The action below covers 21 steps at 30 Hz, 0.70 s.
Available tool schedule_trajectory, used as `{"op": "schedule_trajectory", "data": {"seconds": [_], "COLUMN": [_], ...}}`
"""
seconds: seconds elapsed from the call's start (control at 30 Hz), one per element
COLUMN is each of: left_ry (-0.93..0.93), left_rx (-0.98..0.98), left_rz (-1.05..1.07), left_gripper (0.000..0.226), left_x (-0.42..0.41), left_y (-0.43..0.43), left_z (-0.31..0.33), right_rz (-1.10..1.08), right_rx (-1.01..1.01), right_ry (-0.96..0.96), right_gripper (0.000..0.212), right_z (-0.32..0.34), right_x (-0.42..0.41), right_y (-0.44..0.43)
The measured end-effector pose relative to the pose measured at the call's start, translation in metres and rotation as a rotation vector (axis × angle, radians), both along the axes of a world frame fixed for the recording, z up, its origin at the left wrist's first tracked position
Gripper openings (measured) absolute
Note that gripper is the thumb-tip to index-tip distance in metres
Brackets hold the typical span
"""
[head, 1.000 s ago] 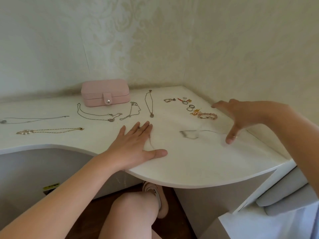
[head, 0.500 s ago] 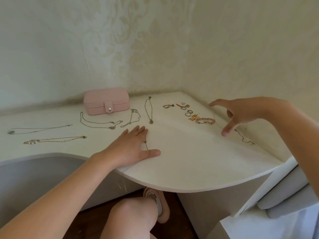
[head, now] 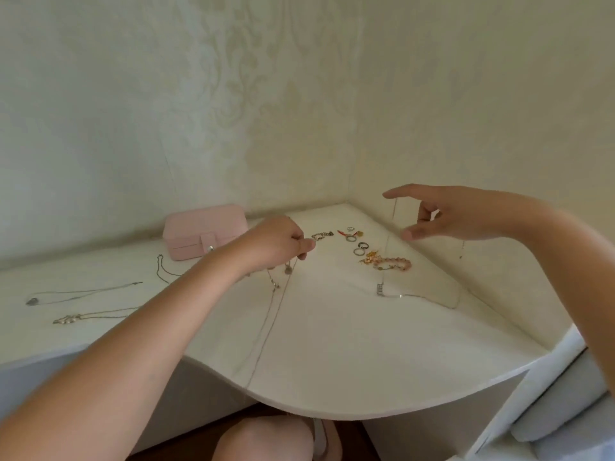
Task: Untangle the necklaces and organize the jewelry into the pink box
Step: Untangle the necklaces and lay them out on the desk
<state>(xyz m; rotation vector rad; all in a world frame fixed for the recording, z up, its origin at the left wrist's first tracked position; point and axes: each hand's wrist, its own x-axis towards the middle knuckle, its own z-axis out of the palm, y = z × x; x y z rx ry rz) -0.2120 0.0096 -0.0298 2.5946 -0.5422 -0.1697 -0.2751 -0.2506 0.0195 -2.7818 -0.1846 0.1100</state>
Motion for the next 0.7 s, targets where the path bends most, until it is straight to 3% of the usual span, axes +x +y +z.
{"op": "schedule_trajectory", "data": {"seconds": [0.17, 0.37, 0.53, 0.6, 0.7], "left_ry": [-0.020, -0.065, -0.033, -0.013, 0.028], "left_rx": [0.029, -0.039, 0.071, 0.086, 0.084], "left_rz": [-0.029, -0.067, -0.125, -0.143, -0.160], "left_gripper": [0.035, 0.034, 0.030, 0.029, 0.028], "left_x": [0.004, 0.011, 0.013, 0.014, 0.015], "left_y": [-0.018, -0.036, -0.052, -0.053, -0.049], "left_z": [0.047, 0.084, 0.083, 0.082, 0.081], "right_rz": [0.040, 0.044, -0.043, -0.039, 0.018], "right_rx": [0.082, 0.005, -0.002, -0.005, 0.016], "right_ry": [-0.010, 0.086, 0.136, 0.188, 0.285], "right_gripper": [0.058, 0.064, 0.076, 0.067, 0.037], "right_z": [0.016, 0.024, 0.015, 0.013, 0.012], "right_x": [-0.001, 0.003, 0.016, 0.018, 0.021], "right_y": [-0.001, -0.001, -0.007, -0.008, -0.010]}}
